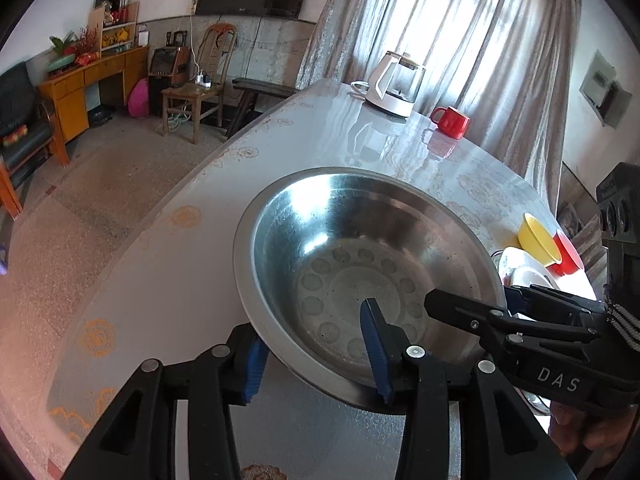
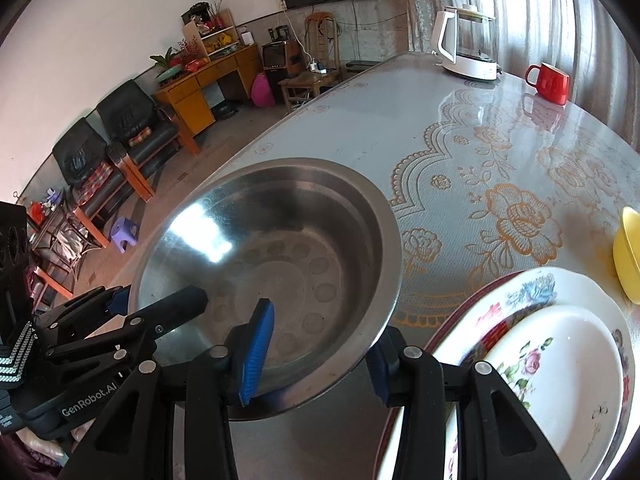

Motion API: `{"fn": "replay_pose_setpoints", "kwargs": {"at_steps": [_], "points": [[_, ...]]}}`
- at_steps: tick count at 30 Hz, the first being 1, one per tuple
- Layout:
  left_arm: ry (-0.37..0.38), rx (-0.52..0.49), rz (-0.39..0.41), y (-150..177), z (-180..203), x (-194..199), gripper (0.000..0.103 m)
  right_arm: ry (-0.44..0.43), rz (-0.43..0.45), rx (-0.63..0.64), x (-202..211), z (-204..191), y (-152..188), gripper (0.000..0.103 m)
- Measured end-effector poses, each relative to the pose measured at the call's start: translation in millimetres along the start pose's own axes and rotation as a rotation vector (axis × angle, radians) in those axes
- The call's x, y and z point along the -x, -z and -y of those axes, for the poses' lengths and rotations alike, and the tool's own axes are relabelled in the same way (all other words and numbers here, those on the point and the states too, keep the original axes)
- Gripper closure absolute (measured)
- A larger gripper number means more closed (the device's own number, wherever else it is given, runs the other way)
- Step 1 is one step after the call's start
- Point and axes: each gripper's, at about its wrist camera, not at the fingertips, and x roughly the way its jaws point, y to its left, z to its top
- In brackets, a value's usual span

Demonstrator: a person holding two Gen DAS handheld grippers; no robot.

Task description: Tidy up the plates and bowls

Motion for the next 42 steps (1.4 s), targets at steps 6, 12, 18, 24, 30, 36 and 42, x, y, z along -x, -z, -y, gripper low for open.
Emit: {"fn": "replay_pose_setpoints", "kwargs": {"at_steps": [6, 12, 18, 24, 30, 36, 42], "points": [[0.004, 0.020, 0.004, 4, -3, 7, 0.049, 0.004, 0.011, 0.016, 7, -9, 10, 0.058], [-0.032, 0.050, 0.034, 4, -7, 19, 0.042, -0.007, 0.010, -0.017, 12, -4, 18, 0.053], [-0.064, 0.031, 0.052, 6, -2, 30, 0.040, -0.014, 0.060, -0.043, 28, 1, 21, 0.049], [-0.057, -0.011, 0.087, 7, 12, 45, 0.039, -0.018, 0.117, -0.073, 49, 10, 24, 0.049], [-0.027, -0.067, 0.088, 4, 33, 48, 0.037, -0.012, 0.165, -0.141, 68, 35, 31, 0.048], [0.004, -0.134, 0.071, 1, 61, 42, 0.036, 0.021, 0.207, -0.244, 86, 75, 41, 0.048], [0.033, -0.189, 0.038, 0, 92, 28, 0.032, 0.067, 0.242, -0.352, 105, 117, 55, 0.048]]}}
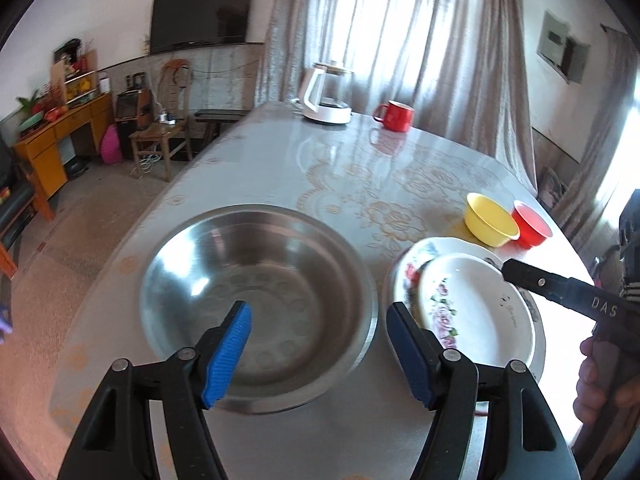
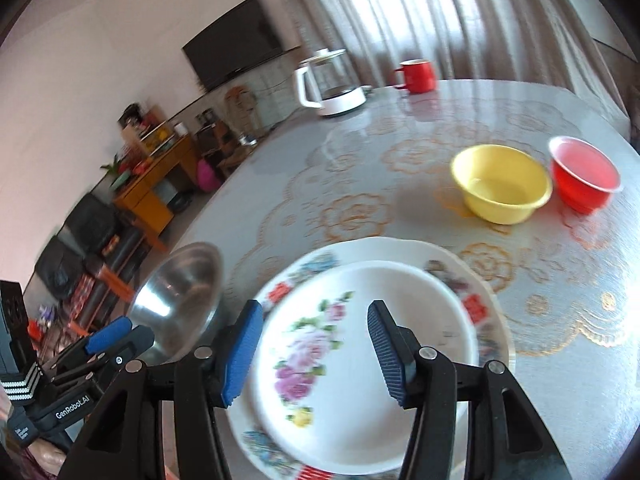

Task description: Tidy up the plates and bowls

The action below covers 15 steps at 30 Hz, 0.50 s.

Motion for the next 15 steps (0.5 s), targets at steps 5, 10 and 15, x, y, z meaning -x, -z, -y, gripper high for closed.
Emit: {"fn": "replay_pose_setpoints", "kwargs": {"at_steps": [5, 10, 15], "points": [[0.040, -0.047, -0.057, -8, 24, -19, 0.032, 0.054, 0.028, -0.083, 14, 38, 1, 0.047], [0.079, -0.078, -0.114, -15, 44, -37, 0.032, 0.102, 0.041, -0.173, 24, 75, 3, 0.047], [0.113, -0.095, -0.125, -25, 63, -48, 0.031, 0.124, 0.053, -0.256, 27, 108, 5, 0.047]]}}
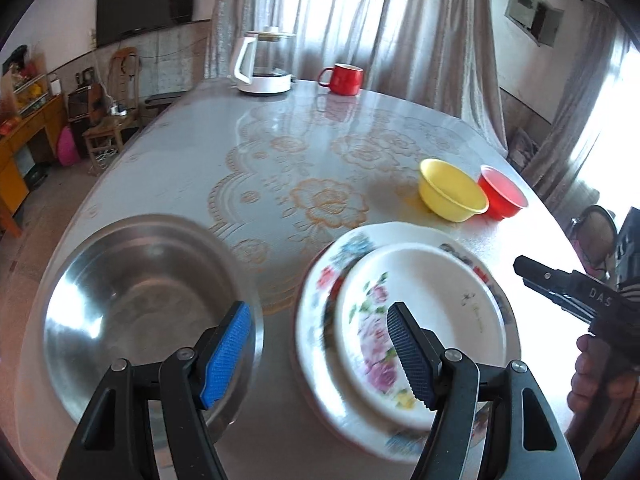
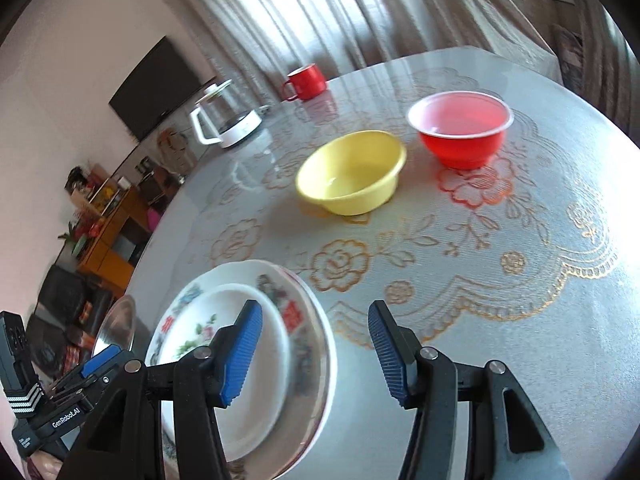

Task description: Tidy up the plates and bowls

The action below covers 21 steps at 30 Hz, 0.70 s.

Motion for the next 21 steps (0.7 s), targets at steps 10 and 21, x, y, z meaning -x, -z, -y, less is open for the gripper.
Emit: {"fn": "replay_pose_setpoints", "kwargs": {"at_steps": [10, 21], "points": [[0.084, 0.006, -0.032, -46, 30, -31, 0.028, 0.023, 0.029, -0.034, -11, 24, -29, 0.047], [0.148, 0.068, -0.100, -95, 54, -92, 0.027, 0.055, 0.012, -0.006, -51, 35, -69, 0.047]]}}
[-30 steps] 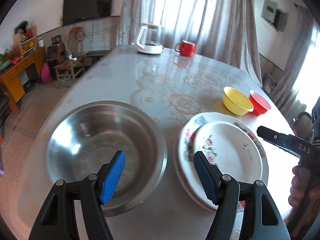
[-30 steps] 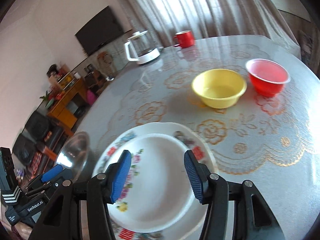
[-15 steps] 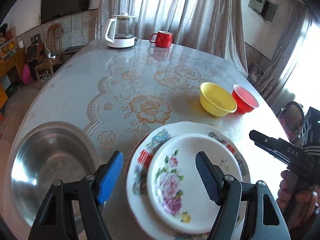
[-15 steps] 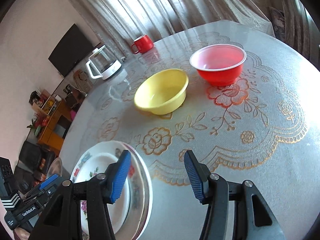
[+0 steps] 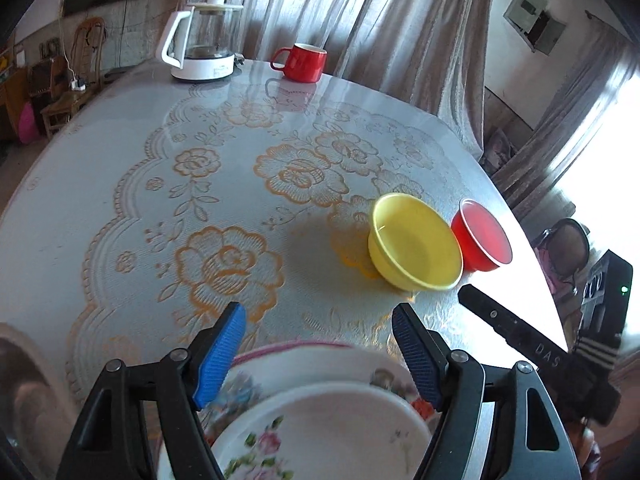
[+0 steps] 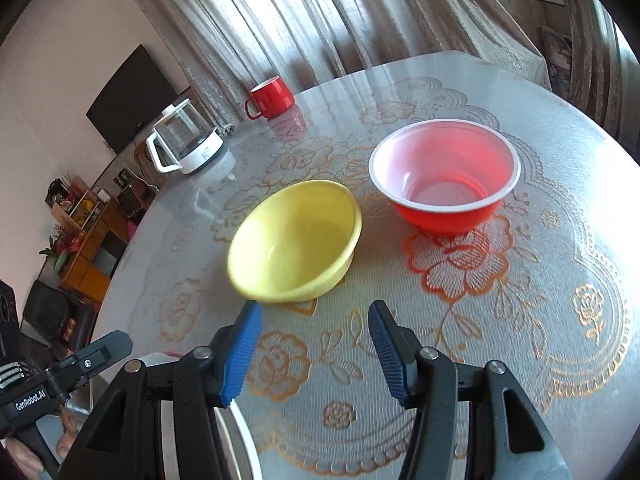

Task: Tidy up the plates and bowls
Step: 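Move the left gripper to the yellow bowl rim and grasp it, then lift the yellow bowl with the left gripper and carry it over the steel basin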

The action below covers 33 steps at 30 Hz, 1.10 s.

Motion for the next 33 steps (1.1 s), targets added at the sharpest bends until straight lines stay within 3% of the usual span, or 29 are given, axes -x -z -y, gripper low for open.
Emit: {"fn": "replay_pose_setpoints", "kwargs": {"at_steps": [6, 13, 21, 23, 33], "points": [[0.065, 0.079, -0.050, -26, 3, -32, 0.027, -0.010, -0.002, 0.013, -21, 0, -17, 0.047], [0.125, 0.142, -0.088, -48, 11, -67, 0.034, -0.001, -0.011, 0.018, -40, 6, -32, 0.047], [0.147, 0.114, -0.130, -56, 27, -96, 0.067, -0.007, -0.029, 0.019, -53, 9, -34, 0.047], [0.165, 0.096, -0.133, -54, 33, -98, 0.073, -0.020, -0.034, 0.028, -54, 6, -33, 0.051], [0.148, 0.057, -0.116, -40, 34, -83, 0.073, 0.001, -0.038, 0.053, -51, 1, -29, 0.057]]}}
